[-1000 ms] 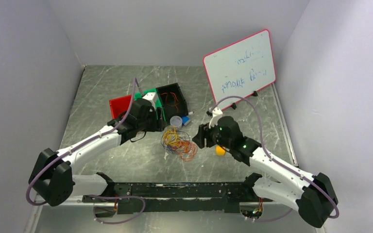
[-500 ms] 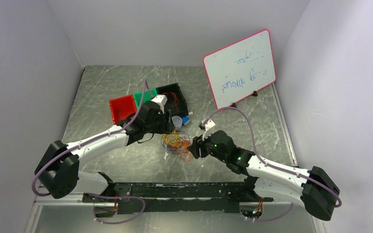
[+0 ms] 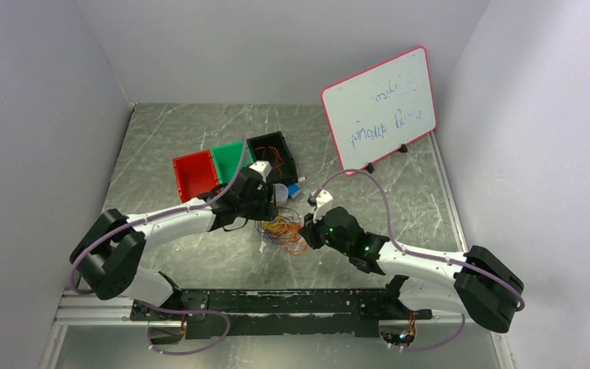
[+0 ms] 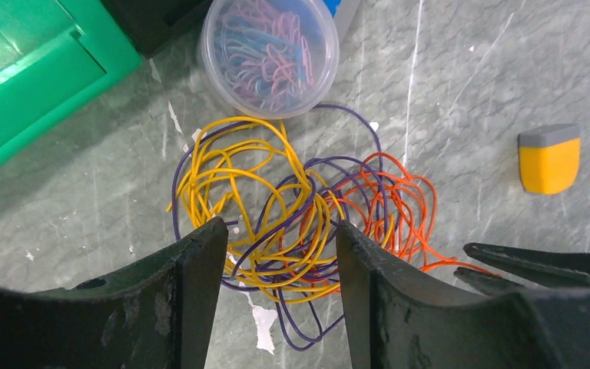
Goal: Untangle the cables
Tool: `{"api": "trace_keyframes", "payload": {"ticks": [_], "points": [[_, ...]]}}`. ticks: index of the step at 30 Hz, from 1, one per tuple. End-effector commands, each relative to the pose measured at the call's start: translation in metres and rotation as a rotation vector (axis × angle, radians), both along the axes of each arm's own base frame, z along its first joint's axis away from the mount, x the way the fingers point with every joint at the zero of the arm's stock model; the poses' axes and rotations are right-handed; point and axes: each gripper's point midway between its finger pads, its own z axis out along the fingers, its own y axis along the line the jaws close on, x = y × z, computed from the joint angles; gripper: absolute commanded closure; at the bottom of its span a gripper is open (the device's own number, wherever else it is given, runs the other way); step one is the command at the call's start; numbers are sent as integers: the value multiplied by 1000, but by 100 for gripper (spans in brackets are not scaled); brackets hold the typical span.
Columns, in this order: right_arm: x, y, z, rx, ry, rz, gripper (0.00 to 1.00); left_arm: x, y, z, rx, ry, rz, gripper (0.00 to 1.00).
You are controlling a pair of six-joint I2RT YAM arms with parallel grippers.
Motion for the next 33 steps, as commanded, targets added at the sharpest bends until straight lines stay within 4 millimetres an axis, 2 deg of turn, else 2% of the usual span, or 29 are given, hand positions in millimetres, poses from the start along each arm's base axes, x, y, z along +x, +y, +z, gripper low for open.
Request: {"api": "trace_keyframes", "payload": {"ticks": [1,3,6,10,14,19,24,31,33], "points": [[9,9,17,44,-38,-15,88,0,-8,-7,-4,-8,-3,41],[9,9,23,57,-36,-28,100,-1,-10,-13,6,-2,-9,41],[15,7,46,101,-56,-73,100,-2,-12,-19,29,5,-13,42],[29,4,90,127,-107,-138,100,-5,-10,-32,83,17,-12,45],[41,4,143,140,-172,-176,100,-10,-4,-48,159,43,-1,56],[48,1,204,196,-246,-206,100,-20,1,-64,198,75,7,68],[53,-19,257,233,-324,-290,100,-23,4,-69,213,79,17,69],[56,-54,355,252,-505,-378,100,-23,6,-70,232,70,15,71],[53,-60,389,268,-565,-375,100,-23,6,-71,238,68,14,72]]}}
